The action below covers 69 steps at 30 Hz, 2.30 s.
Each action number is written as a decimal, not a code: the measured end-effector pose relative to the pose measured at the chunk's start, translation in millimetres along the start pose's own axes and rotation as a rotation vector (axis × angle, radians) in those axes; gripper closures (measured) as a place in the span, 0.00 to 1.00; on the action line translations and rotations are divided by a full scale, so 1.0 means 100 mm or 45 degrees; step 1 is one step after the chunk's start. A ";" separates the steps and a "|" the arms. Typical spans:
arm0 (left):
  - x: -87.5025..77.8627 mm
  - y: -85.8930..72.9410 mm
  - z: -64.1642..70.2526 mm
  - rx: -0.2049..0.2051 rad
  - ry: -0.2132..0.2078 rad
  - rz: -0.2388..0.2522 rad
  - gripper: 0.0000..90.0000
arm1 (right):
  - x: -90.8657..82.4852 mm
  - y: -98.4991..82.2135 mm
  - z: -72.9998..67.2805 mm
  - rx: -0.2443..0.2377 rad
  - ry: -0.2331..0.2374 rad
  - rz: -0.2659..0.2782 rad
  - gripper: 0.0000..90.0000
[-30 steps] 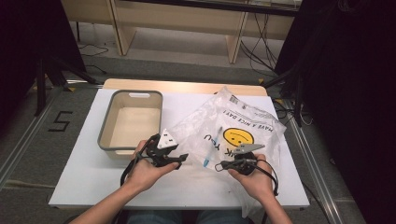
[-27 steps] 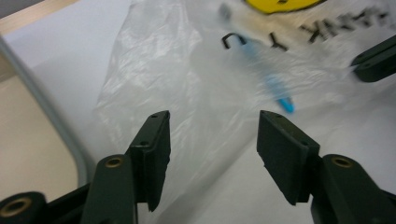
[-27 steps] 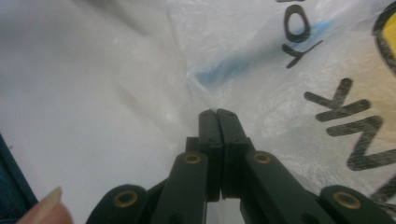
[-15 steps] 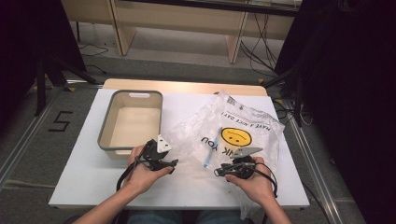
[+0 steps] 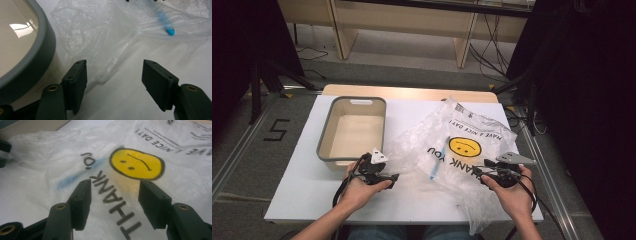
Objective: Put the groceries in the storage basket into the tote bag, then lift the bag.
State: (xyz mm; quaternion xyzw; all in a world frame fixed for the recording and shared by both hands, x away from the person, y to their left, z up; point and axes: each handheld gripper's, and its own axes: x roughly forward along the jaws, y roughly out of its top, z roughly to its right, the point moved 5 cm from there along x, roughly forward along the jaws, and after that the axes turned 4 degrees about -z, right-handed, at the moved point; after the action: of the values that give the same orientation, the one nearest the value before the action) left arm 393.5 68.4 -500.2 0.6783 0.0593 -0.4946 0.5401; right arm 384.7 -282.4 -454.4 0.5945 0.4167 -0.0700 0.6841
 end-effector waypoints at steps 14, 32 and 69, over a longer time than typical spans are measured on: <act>-0.01 -0.01 -0.02 0.000 0.003 0.028 0.41 | -0.15 -0.14 0.24 0.104 -0.077 -0.015 0.43; -0.02 0.00 -0.02 -0.003 0.020 0.046 0.42 | -0.21 -0.32 0.33 0.229 -0.126 -0.102 0.41; 0.00 -0.02 -0.04 -0.005 0.040 0.023 0.42 | -0.16 -0.59 0.26 0.396 -0.173 -0.333 0.38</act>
State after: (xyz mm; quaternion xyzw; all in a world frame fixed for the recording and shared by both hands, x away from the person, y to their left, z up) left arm 394.8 72.8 -501.5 0.6855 0.0627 -0.4789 0.5447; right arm 352.1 -328.8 -489.7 0.6275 0.4275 -0.2617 0.5958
